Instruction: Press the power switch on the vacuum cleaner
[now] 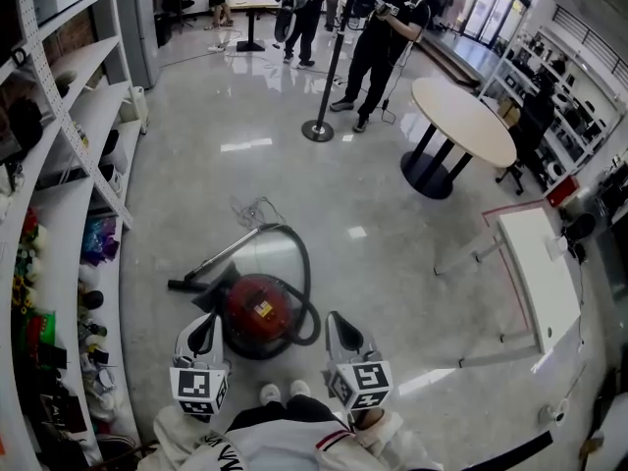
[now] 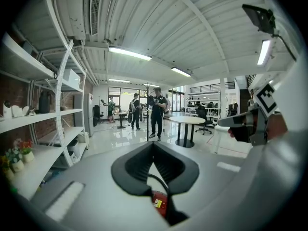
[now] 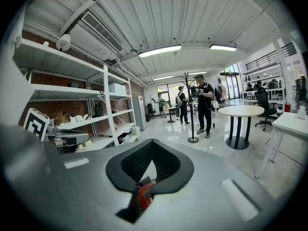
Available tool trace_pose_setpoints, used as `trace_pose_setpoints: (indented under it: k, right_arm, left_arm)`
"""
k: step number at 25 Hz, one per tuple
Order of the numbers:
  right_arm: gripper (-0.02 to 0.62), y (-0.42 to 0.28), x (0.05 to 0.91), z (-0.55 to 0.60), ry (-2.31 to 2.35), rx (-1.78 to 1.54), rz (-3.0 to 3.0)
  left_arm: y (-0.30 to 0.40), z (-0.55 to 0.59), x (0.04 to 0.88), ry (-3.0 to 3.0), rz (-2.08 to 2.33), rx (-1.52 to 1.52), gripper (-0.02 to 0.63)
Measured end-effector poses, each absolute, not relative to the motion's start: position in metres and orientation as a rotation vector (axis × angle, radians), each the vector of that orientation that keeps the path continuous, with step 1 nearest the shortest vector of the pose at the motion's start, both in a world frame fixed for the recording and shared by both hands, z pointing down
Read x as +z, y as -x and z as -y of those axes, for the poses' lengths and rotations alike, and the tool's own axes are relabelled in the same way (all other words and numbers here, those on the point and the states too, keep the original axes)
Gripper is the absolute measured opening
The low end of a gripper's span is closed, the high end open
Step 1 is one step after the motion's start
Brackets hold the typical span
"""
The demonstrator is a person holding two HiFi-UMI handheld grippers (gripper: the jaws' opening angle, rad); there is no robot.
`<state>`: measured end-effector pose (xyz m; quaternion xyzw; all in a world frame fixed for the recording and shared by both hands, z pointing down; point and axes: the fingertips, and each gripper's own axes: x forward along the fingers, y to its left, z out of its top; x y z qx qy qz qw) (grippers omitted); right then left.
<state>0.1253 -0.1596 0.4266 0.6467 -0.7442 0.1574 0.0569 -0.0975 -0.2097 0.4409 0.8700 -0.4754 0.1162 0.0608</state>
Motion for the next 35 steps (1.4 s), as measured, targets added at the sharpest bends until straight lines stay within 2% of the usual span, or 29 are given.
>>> trace_pose_setpoints:
  k: [15,35]
  right_arm:
    - [0.0,-0.129,0.463,0.184,-1.855,0.571,2.271]
    - [0.0,-0.123,0.553,0.219,-1.751,0.709,2.244]
  left_arm:
    - [0.096,0.212,0.475,-2.535,1.477,0.461,0.0]
    - [0.081,0.228,0.568,-2.419,1.443,0.545,0.0]
